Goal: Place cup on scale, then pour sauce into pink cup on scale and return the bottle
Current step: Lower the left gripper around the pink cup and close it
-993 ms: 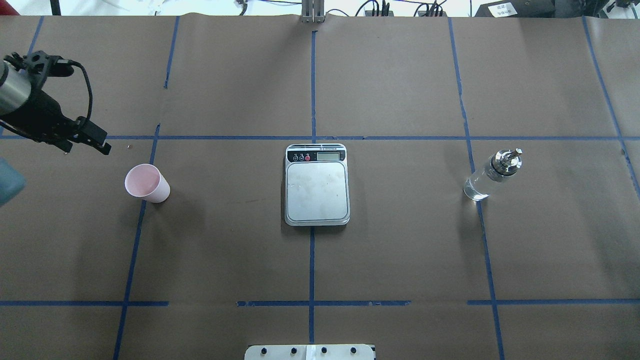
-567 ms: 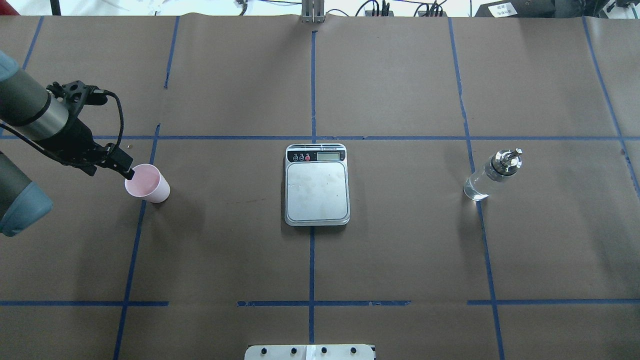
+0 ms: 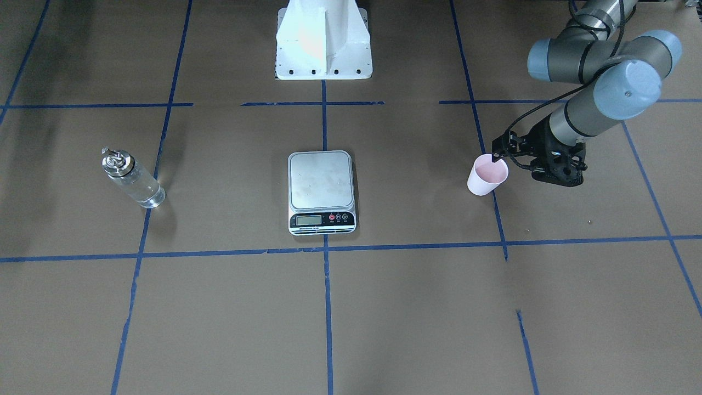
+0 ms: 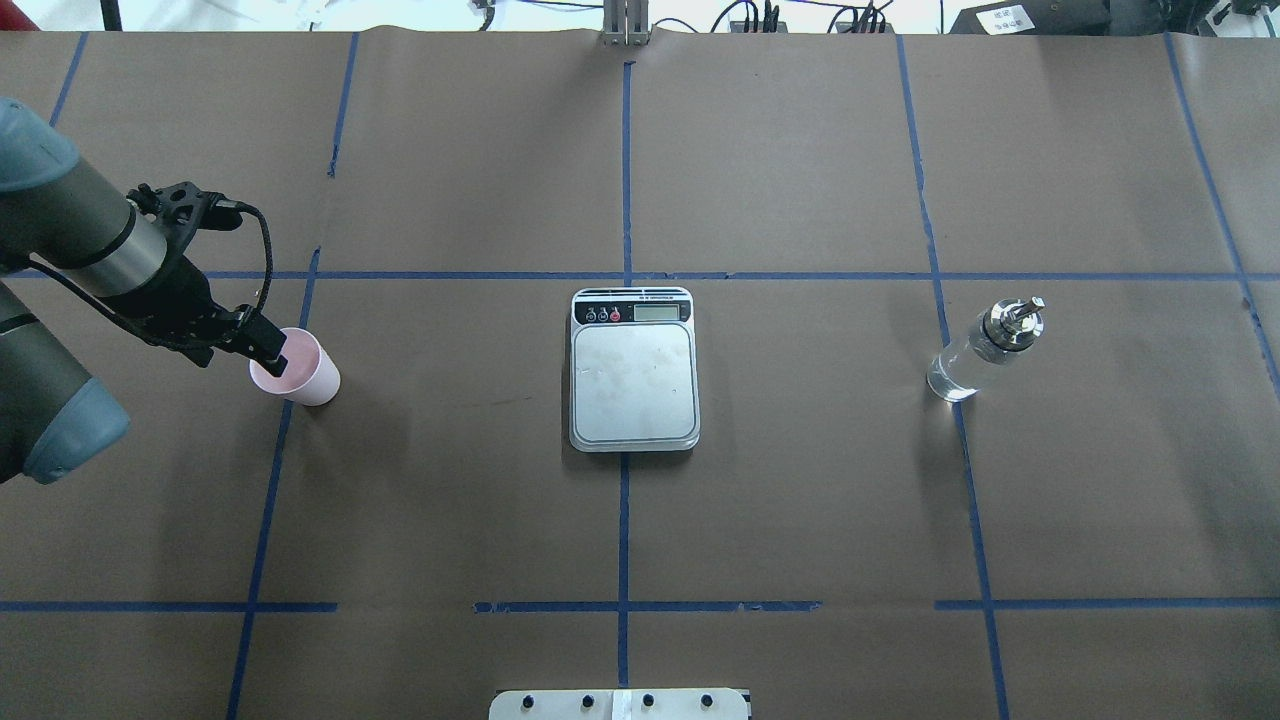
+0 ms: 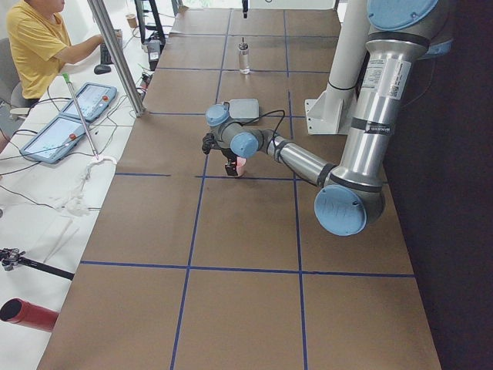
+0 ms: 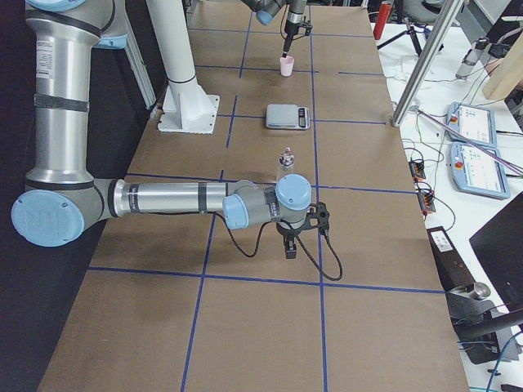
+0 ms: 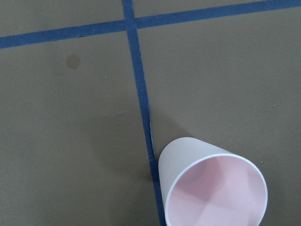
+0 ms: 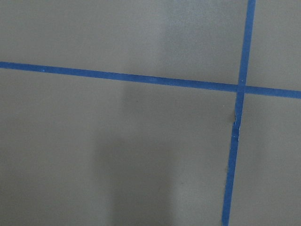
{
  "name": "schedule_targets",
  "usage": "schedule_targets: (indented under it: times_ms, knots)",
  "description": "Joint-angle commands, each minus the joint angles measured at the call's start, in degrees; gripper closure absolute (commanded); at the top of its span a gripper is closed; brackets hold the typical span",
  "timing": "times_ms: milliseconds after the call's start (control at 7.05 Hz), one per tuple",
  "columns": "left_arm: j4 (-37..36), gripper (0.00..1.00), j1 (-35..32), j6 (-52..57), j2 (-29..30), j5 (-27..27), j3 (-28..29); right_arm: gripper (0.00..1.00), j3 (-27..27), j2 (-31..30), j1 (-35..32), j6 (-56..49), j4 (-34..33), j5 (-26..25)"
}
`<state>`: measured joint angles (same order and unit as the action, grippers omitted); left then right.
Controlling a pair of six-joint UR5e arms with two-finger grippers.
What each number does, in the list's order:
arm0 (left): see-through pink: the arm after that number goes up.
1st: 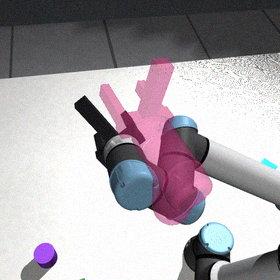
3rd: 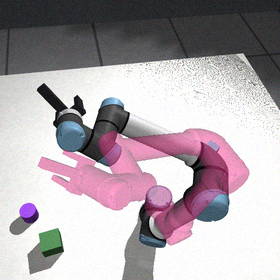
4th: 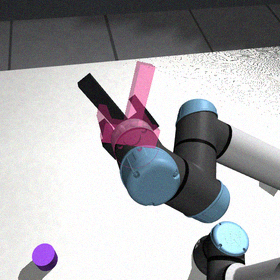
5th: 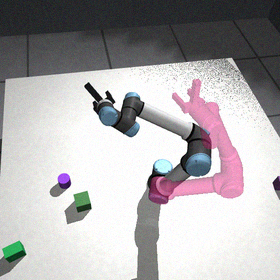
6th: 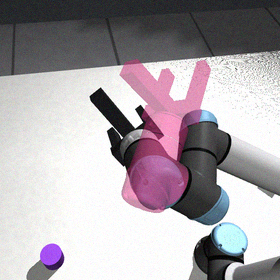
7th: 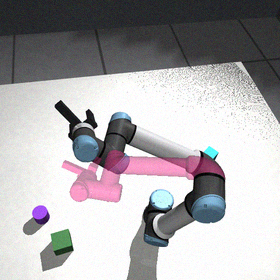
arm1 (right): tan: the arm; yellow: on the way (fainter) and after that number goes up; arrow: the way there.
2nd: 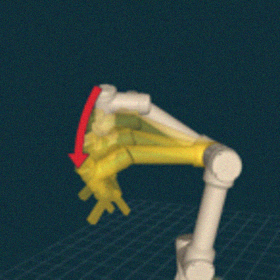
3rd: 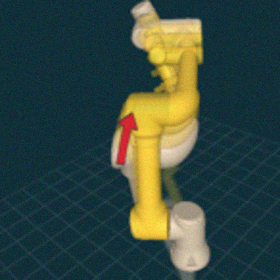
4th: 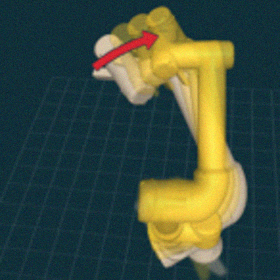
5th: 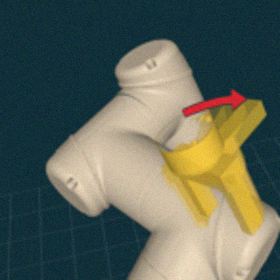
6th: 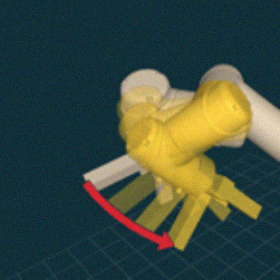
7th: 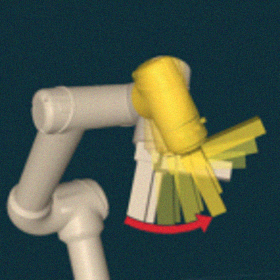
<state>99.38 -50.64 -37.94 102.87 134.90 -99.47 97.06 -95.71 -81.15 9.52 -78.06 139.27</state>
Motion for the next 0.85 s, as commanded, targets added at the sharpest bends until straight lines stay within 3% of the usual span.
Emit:
schedule_targets:
  times_ms: [0,142,284,425,567,709]
  knots:
    - [0.72,0.05,0.45,0.49,1.54,-2.34,2.78,0.0,-0.21,0.0,0.12,-0.03,0.1,-0.14]
    - [1.77,0.07,0.54,0.49,1.46,-2.45,2.96,0.0,-0.38,0.09,0.12,-0.03,0.1,-0.14]
    - [1.87,0.26,0.63,0.23,1.63,-2.45,3.92,0.0,-0.38,0.0,0.12,0.06,0.1,-0.05]
    - [1.87,0.85,0.72,-0.38,1.64,-2.36,4.36,0.0,-0.38,0.0,0.12,-0.03,0.1,-0.05]
    - [1.26,1.0,0.81,-0.65,1.9,-2.53,4.37,0.0,-0.38,0.09,0.12,0.06,0.1,-0.05]
    - [1.08,1.0,0.63,-1.34,1.55,-2.45,3.93,0.0,-0.38,0.09,0.12,0.06,0.1,-0.05]
